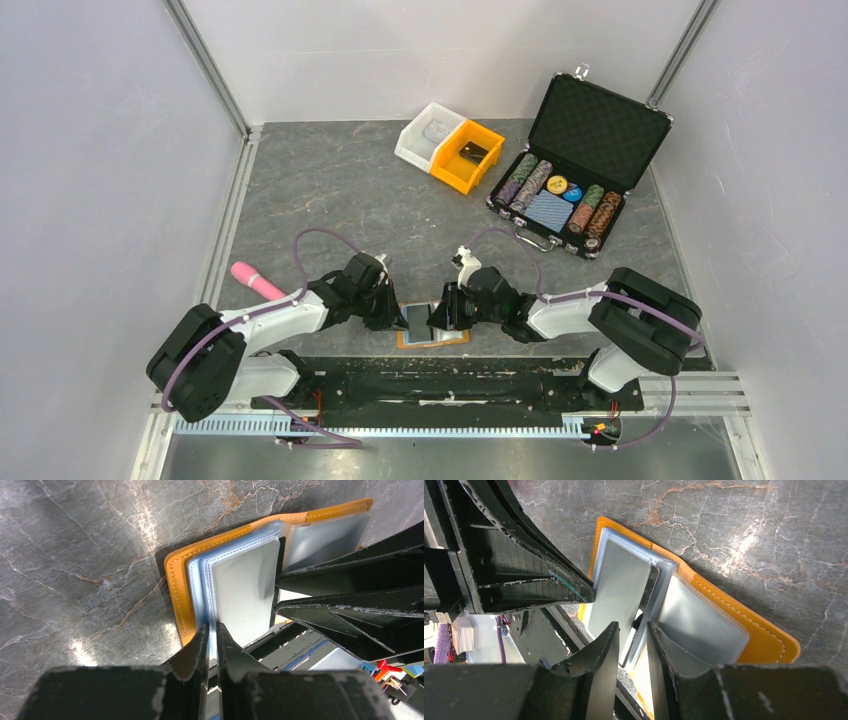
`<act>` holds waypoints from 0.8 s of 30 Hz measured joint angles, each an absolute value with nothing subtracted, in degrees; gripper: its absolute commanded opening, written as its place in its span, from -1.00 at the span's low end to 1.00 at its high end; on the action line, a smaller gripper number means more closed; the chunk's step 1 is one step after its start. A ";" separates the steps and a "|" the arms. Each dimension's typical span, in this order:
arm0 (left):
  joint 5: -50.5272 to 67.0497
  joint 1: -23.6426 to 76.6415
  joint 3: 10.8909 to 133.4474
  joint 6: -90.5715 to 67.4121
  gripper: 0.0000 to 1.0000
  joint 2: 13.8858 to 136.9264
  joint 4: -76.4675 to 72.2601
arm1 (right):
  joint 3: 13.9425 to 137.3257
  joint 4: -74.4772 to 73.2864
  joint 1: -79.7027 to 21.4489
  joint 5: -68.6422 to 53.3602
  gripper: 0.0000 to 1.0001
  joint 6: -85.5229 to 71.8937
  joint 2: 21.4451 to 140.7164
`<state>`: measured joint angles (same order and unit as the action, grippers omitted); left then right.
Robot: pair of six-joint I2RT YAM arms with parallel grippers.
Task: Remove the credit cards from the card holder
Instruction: Remove the credit card from the card holder.
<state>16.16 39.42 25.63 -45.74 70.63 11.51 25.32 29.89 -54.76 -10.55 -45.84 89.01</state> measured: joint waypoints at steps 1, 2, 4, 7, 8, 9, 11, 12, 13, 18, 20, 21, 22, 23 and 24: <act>16.19 39.42 25.63 -45.74 -0.74 70.67 11.46 | 25.32 29.93 -54.76 -10.63 -0.40 -45.87 89.06; 16.23 39.42 25.63 -45.74 -0.75 70.72 11.42 | 25.32 30.09 -54.76 -10.68 -0.40 -45.89 89.19; 16.34 39.40 25.63 -45.74 -0.75 70.81 11.38 | 25.32 30.39 -54.76 -10.68 -0.40 -46.04 89.54; 16.58 39.40 25.63 -45.74 -0.76 71.02 11.16 | 25.32 30.81 -54.74 -10.68 -0.41 -46.37 89.97; 16.62 39.40 25.63 -45.74 -0.76 71.11 11.07 | 25.32 30.85 -54.74 -10.68 -0.43 -46.50 90.00; 16.69 39.40 25.61 -45.74 -0.77 71.22 10.94 | 25.32 30.98 -54.74 -10.70 -0.45 -46.54 90.02; 16.78 39.40 25.52 -45.74 -0.78 71.24 10.70 | 25.26 31.42 -54.74 -10.72 -0.48 -46.70 90.19; 16.84 39.40 25.45 -45.74 -0.78 71.24 10.57 | 25.12 31.83 -54.72 -10.76 -0.49 -46.74 90.30; 16.86 39.40 25.41 -45.74 -0.79 71.24 10.52 | 24.82 32.60 -54.68 -10.85 -0.52 -46.83 90.41; 17.06 39.40 25.36 -45.74 -0.79 71.48 10.15 | 23.16 35.75 -54.39 -11.22 -0.73 -47.13 90.59; 17.15 39.40 25.36 -45.74 -0.78 71.61 9.96 | 22.52 36.67 -54.11 -11.62 -0.92 -47.18 90.59; 17.15 39.40 25.36 -45.74 -0.78 71.64 9.91 | 22.20 37.23 -53.95 -11.77 -1.00 -47.33 90.59; 17.15 39.42 25.36 -45.74 -0.78 71.66 9.89 | 21.85 37.82 -53.80 -11.94 -1.00 -47.40 90.54; 17.17 39.40 25.30 -45.74 -0.78 71.70 9.74 | 21.45 38.61 -53.67 -12.16 -1.00 -47.62 90.48; 17.23 39.40 25.28 -45.74 -0.78 71.79 9.63 | 21.02 39.40 -53.52 -12.34 -1.00 -47.86 90.32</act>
<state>17.23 39.40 25.28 -45.74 71.79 9.63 21.02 39.40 -53.52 -12.34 -47.86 90.32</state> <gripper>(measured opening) 0.109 0.011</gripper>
